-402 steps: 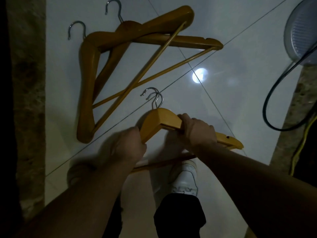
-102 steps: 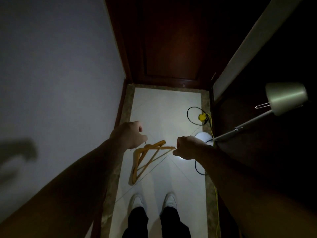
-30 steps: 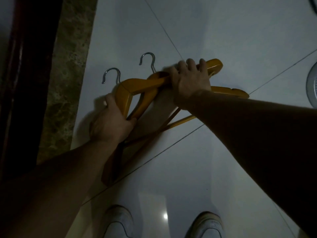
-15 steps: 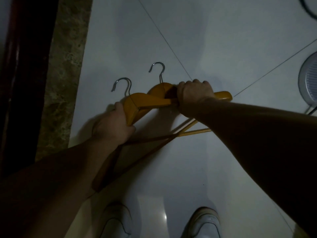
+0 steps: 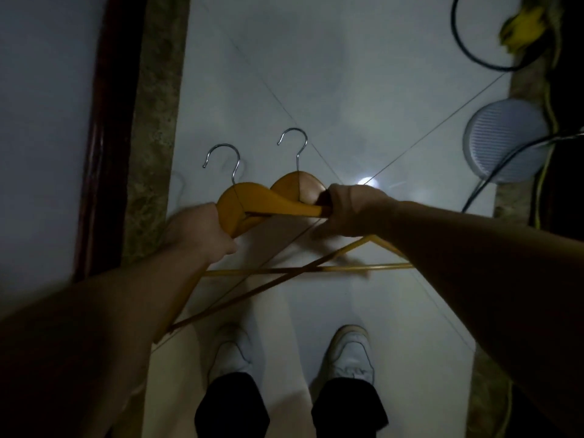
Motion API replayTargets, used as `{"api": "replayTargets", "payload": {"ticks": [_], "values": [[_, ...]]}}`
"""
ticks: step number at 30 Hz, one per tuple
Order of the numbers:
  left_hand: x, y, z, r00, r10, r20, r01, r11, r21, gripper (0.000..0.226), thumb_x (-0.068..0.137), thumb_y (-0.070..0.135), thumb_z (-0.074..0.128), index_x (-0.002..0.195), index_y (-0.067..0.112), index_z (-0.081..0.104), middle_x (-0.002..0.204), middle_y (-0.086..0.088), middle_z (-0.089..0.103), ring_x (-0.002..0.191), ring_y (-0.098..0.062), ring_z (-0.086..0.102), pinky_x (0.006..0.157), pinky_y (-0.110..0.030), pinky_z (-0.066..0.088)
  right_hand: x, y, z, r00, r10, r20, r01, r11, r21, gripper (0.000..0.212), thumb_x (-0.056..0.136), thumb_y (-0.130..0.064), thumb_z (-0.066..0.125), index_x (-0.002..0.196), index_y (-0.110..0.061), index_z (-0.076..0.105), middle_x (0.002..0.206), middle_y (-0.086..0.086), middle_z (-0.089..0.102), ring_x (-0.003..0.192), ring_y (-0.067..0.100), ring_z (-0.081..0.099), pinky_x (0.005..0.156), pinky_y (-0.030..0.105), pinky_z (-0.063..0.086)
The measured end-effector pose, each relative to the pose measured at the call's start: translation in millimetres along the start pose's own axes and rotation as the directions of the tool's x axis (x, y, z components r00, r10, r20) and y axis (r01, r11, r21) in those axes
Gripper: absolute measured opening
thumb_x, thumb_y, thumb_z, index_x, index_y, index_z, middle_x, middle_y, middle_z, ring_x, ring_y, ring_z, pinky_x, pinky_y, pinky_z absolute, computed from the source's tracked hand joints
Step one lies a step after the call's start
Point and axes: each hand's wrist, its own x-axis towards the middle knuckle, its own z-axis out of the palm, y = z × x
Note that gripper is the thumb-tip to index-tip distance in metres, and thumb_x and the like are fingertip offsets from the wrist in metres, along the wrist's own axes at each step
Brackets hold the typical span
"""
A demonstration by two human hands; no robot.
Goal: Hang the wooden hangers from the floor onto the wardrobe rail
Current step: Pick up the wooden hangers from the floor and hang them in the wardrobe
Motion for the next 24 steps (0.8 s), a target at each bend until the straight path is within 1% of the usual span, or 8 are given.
{"api": "replayTargets", "payload": {"ticks": [2, 4, 6, 8, 10, 12, 17, 24], "values": [[-25.8, 4.6, -20.2, 1.000, 0.012, 0.021, -0.013, 1.000, 0.023, 0.039, 0.064, 0.029, 0.084, 0.090, 0.014, 0.059, 0.080, -0.006, 0.059, 0.076, -0.026, 0.061, 0.061, -0.030, 0.048, -28.7, -3.7, -17.4, 0.983, 0.004, 0.182, -0.042, 0.979, 0.201, 0.051, 0.074, -0.069, 0.070, 0.091, -0.022, 0.059, 0.085, -0.001, 0.060, 0.088, 0.019, 0.058, 0.074, 0.029, 0.044], [-54.2, 13.0, -43.5, 0.999, 0.012, 0.033, -0.014, 0.998, 0.057, 0.035, 0.066, 0.029, 0.082, 0.087, 0.016, 0.058, 0.079, -0.006, 0.058, 0.072, -0.023, 0.058, 0.055, -0.028, 0.043, -64.4, -9.0, -38.8, 0.945, 0.068, 0.320, -0.191, 0.909, 0.371, 0.075, 0.060, -0.086, 0.057, 0.095, -0.021, 0.063, 0.093, 0.007, 0.068, 0.091, 0.024, 0.066, 0.087, 0.038, 0.053], [-83.7, 23.6, -67.3, 0.999, 0.015, 0.043, -0.018, 0.998, 0.068, 0.030, 0.069, 0.027, 0.081, 0.085, 0.018, 0.057, 0.077, -0.005, 0.057, 0.068, -0.020, 0.055, 0.052, -0.027, 0.036, -101.4, -11.6, -58.3, 0.923, 0.104, 0.371, -0.274, 0.854, 0.442, 0.083, 0.068, -0.089, 0.042, 0.104, -0.016, 0.063, 0.100, 0.010, 0.073, 0.092, 0.026, 0.070, 0.088, 0.044, 0.056], [-111.8, 33.7, -89.3, 0.998, 0.033, 0.047, -0.035, 0.998, 0.060, 0.028, 0.069, 0.024, 0.080, 0.085, 0.018, 0.058, 0.076, -0.005, 0.058, 0.067, -0.020, 0.056, 0.052, -0.027, 0.036, -136.2, -14.2, -71.6, 0.920, 0.097, 0.380, -0.288, 0.826, 0.485, 0.074, 0.083, -0.081, 0.034, 0.107, -0.016, 0.059, 0.100, 0.012, 0.074, 0.091, 0.028, 0.072, 0.085, 0.044, 0.056], [-138.9, 44.1, -109.7, 0.997, 0.050, 0.056, -0.053, 0.996, 0.068, 0.028, 0.067, 0.019, 0.079, 0.086, 0.016, 0.059, 0.078, -0.006, 0.059, 0.069, -0.021, 0.057, 0.053, -0.026, 0.037, -168.4, -17.8, -80.9, 0.921, 0.124, 0.370, -0.307, 0.816, 0.490, 0.066, 0.089, -0.074, 0.036, 0.107, -0.014, 0.056, 0.096, 0.013, 0.074, 0.087, 0.029, 0.073, 0.085, 0.046, 0.057], [-164.6, 52.5, -129.2, 0.997, 0.052, 0.059, -0.056, 0.996, 0.072, 0.027, 0.066, 0.016, 0.077, 0.086, 0.016, 0.058, 0.079, -0.006, 0.059, 0.068, -0.021, 0.056, 0.051, -0.026, 0.036, -197.0, -21.2, -90.1, 0.923, 0.148, 0.354, -0.324, 0.794, 0.514, 0.064, 0.090, -0.071, 0.040, 0.104, -0.011, 0.057, 0.093, 0.013, 0.072, 0.084, 0.028, 0.072, 0.086, 0.044, 0.057], [-219.7, 76.1, -190.9, 0.997, 0.079, 0.003, -0.079, 0.995, 0.058, 0.023, 0.068, 0.012, 0.074, 0.080, 0.015, 0.055, 0.077, -0.006, 0.056, 0.067, -0.020, 0.055, 0.052, -0.026, 0.035, -268.7, -33.6, -136.9, 0.930, 0.158, 0.331, -0.331, 0.749, 0.574, 0.061, 0.089, -0.068, 0.049, 0.097, -0.010, 0.062, 0.084, 0.009, 0.068, 0.075, 0.022, 0.066, 0.068, 0.034, 0.055], [-280.2, 120.8, -285.3, 0.975, 0.166, -0.149, -0.148, 0.981, 0.123, 0.027, 0.071, 0.020, 0.076, 0.082, 0.020, 0.051, 0.082, -0.005, 0.058, 0.073, -0.021, 0.056, 0.058, -0.029, 0.039, -352.5, -42.5, -225.3, 0.962, 0.152, 0.227, -0.264, 0.730, 0.630, 0.064, 0.089, -0.069, 0.047, 0.102, -0.008, 0.060, 0.082, 0.009, 0.063, 0.074, 0.021, 0.061, 0.067, 0.034, 0.052]]}}
